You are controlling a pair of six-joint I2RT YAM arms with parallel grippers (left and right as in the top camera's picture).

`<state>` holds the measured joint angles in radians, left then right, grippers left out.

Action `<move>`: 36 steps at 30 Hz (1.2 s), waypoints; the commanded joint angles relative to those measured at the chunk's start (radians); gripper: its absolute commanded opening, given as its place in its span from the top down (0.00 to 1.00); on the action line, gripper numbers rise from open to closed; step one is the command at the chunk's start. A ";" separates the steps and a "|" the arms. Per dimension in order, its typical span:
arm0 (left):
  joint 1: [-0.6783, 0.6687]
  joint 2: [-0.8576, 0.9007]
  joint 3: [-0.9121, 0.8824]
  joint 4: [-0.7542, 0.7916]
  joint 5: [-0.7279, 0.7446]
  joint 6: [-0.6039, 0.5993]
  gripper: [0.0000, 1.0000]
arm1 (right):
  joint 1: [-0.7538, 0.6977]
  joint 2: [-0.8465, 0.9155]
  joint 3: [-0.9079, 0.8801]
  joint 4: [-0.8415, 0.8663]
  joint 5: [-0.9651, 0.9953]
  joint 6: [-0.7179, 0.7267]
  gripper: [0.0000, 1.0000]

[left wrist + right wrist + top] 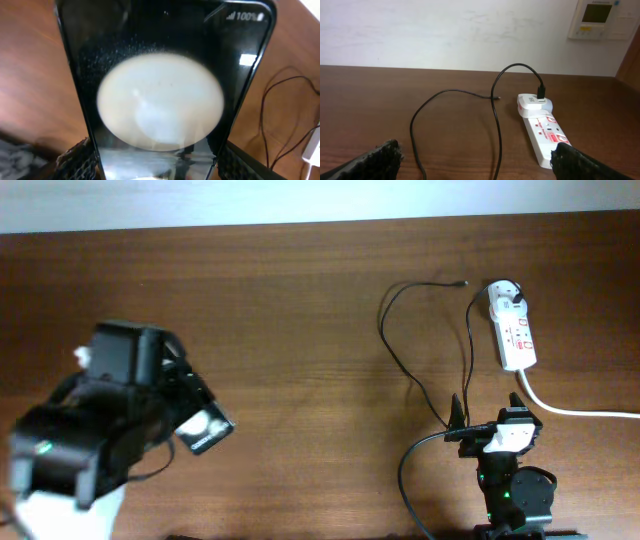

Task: Plug charger to phone and switch on socket
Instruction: 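Lift the phone with the left gripper and hold it upright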

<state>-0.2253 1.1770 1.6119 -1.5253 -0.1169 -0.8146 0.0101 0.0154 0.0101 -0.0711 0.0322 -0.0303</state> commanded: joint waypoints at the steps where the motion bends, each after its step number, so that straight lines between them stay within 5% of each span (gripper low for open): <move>1: 0.006 -0.001 -0.220 0.160 0.137 -0.026 0.41 | 0.010 -0.006 -0.005 -0.008 -0.005 -0.003 0.02; 6: 0.006 0.093 -0.487 0.400 0.346 -0.025 0.42 | 0.010 -0.006 -0.005 -0.008 -0.005 -0.003 0.02; 19: 0.006 0.460 -0.499 0.668 1.098 0.113 0.43 | 0.010 -0.006 -0.005 -0.008 -0.005 -0.003 0.01; 29: 0.012 0.460 -0.499 0.703 1.206 0.047 0.44 | 0.010 -0.006 -0.005 -0.008 -0.005 -0.003 0.02; 36: 0.138 0.460 -0.498 0.711 1.229 0.045 0.43 | 0.010 -0.006 -0.005 -0.008 -0.005 -0.003 0.02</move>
<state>-0.1204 1.6367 1.1099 -0.8200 1.0512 -0.7635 0.0101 0.0158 0.0101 -0.0708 0.0322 -0.0299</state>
